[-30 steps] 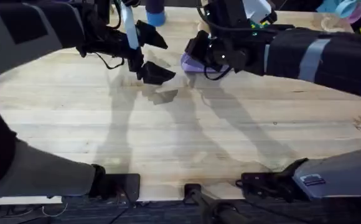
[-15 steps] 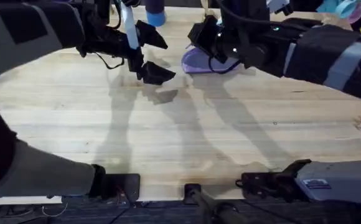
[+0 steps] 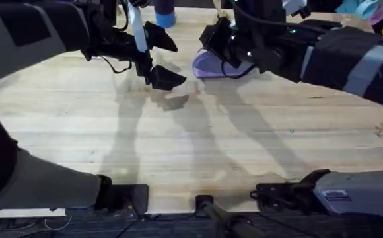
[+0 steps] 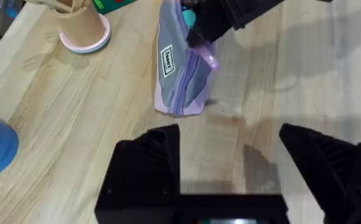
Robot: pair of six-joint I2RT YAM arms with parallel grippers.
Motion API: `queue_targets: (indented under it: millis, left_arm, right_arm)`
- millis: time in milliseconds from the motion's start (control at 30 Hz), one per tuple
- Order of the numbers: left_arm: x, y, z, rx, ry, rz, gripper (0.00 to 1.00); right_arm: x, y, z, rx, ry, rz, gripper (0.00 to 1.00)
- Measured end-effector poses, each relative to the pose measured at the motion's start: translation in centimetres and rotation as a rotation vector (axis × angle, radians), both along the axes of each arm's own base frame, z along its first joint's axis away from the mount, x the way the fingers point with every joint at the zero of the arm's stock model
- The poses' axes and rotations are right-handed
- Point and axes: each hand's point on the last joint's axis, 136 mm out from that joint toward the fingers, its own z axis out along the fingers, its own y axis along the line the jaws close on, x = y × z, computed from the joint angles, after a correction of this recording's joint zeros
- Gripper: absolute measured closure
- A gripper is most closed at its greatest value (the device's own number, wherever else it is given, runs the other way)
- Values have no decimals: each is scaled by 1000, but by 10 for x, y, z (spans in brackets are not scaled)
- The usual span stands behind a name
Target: Unzip the bag, pick up the pens from the table one at a time and place them inside, then zip the bag closed.
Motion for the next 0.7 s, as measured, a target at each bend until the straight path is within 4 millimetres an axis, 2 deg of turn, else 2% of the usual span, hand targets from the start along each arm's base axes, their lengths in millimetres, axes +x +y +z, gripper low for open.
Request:
queue_targets:
  millis: [433,700]
  left_arm:
    - [2,0,1,0,-12,0,8]
    - [15,-6,-9,-43,-43,-23,8]
  right_arm:
    - [0,0,0,0,0,0,972]
    - [0,0,0,0,0,0,971]
